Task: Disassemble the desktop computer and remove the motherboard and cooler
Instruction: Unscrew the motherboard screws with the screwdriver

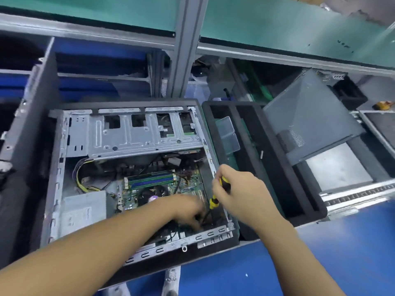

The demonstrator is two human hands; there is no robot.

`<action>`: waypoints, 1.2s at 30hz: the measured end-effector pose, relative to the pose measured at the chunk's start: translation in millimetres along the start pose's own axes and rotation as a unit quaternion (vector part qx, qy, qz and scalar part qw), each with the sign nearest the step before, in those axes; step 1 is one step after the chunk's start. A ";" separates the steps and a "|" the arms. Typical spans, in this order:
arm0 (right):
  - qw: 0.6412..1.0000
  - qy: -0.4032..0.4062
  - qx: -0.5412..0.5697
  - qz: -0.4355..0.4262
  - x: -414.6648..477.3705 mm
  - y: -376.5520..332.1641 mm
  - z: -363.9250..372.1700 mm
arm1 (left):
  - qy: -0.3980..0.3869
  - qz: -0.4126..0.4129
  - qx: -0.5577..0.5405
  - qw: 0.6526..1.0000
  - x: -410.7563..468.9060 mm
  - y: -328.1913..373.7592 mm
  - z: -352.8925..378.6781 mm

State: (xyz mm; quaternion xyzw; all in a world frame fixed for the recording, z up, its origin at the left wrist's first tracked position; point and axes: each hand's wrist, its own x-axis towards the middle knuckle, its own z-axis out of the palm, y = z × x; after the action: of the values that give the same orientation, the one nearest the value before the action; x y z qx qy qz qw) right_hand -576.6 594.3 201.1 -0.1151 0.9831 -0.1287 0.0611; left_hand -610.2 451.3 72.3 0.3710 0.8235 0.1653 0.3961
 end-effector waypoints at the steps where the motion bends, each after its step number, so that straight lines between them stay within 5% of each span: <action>1: 1.000 -0.017 -0.006 -0.002 -1.8 -0.5 1.8 | 0.027 -0.013 0.000 1.000 1.0 -2.3 2.0; 8: 0.987 -0.148 -0.064 0.004 -9.5 -5.9 21.1 | 0.286 -0.148 -0.027 0.946 4.4 -30.5 -15.4; 14: 0.977 -0.189 -0.097 0.001 -4.2 -11.9 38.9 | 0.279 -0.179 0.042 0.943 8.4 -26.7 -5.8; 20: 0.970 -0.187 -0.152 -0.020 -7.7 -9.7 46.7 | 0.211 0.039 0.084 0.973 2.2 -14.5 -2.0; 24: 0.975 -0.175 -0.135 -0.019 -11.1 -7.1 46.3 | 0.182 0.095 0.023 0.978 0.9 -16.4 -0.4; 36: 0.975 -0.192 -0.106 -0.022 -9.8 -4.7 40.6 | 0.134 0.072 0.018 0.988 10.6 -19.7 7.2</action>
State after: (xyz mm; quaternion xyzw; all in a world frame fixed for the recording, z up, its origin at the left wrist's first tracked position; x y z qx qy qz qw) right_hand -560.1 582.5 164.3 -0.1648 0.9582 -0.0007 0.2338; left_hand -618.5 445.8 51.0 0.4106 0.8432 0.2269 0.2625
